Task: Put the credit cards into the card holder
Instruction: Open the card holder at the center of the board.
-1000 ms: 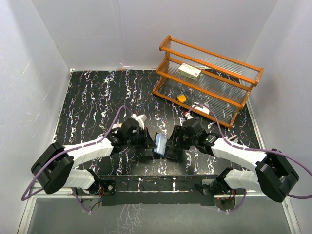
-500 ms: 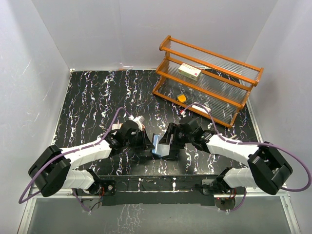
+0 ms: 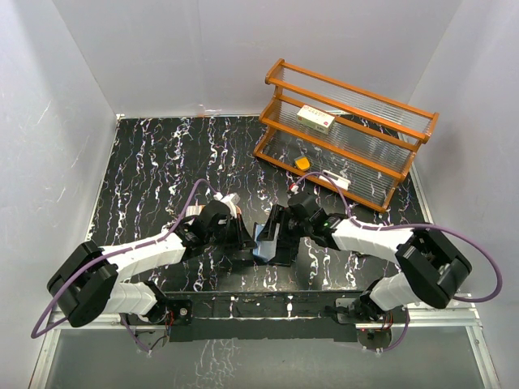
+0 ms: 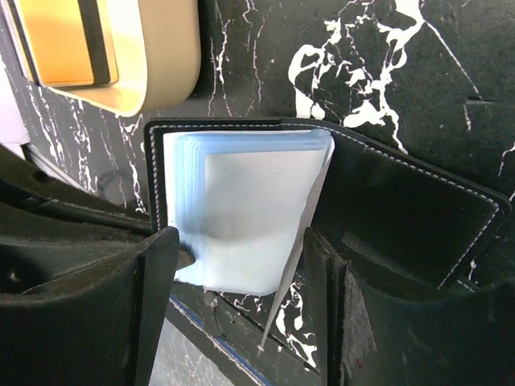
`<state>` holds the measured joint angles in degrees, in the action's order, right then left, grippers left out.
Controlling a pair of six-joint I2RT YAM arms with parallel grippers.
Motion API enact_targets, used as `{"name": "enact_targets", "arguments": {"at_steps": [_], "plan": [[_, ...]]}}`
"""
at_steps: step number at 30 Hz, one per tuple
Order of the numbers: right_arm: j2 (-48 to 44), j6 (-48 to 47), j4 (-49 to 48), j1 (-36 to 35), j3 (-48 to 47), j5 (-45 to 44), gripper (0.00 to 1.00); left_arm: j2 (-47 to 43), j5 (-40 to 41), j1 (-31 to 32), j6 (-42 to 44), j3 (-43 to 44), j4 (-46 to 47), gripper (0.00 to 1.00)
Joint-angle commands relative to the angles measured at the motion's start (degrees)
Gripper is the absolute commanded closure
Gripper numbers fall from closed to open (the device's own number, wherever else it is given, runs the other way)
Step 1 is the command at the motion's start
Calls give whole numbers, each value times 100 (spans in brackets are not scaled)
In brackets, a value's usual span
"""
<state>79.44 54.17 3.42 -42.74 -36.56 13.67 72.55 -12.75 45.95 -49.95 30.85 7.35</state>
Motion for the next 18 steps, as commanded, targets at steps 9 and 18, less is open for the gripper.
{"name": "enact_targets", "arguments": {"at_steps": [9, 18], "plan": [[125, -88, 198, -81, -280, -593, 44, -218, 4, 45, -14, -106, 114, 100], [-83, -270, 861, -84, -407, -1095, 45, -210, 40, 44, -31, -128, 116, 100]]}}
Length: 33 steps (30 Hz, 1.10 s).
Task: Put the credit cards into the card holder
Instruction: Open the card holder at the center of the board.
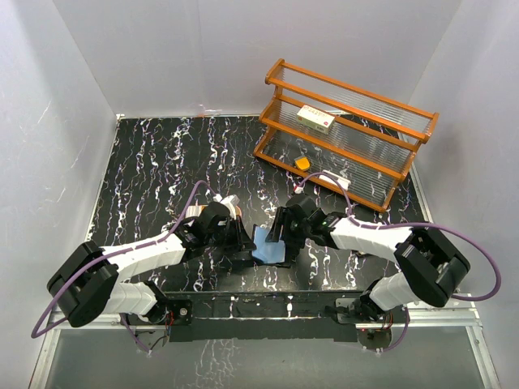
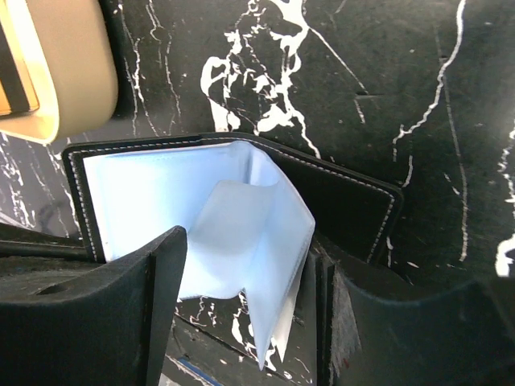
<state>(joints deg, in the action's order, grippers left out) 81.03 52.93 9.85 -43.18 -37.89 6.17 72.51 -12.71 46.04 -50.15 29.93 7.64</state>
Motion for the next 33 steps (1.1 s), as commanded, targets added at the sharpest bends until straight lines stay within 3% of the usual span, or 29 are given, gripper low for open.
{"name": "enact_targets", "arguments": {"at_steps": [1, 5, 12, 20, 26, 33], "plan": [[-272, -172, 307, -41, -298, -382, 44, -209, 40, 40, -18, -44, 92, 100], [-383, -311, 1041, -41, -569, -789, 39, -181, 62, 42, -25, -48, 81, 100], [-960, -372, 2175, -35, -1086, -1300, 38, -130, -43, 45, -161, -39, 245, 100], [-1205, -276, 1147, -65, -540, -382, 38, 26, -21, 65, -411, -148, 560, 100], [-1210, -90, 805, -70, -214, -548, 47, 152, 15, 100, -640, -265, 821, 100], [-723, -108, 906, -76, -402, -548, 49, 546, 17, 297, -1092, -336, 1505, 100]]}}
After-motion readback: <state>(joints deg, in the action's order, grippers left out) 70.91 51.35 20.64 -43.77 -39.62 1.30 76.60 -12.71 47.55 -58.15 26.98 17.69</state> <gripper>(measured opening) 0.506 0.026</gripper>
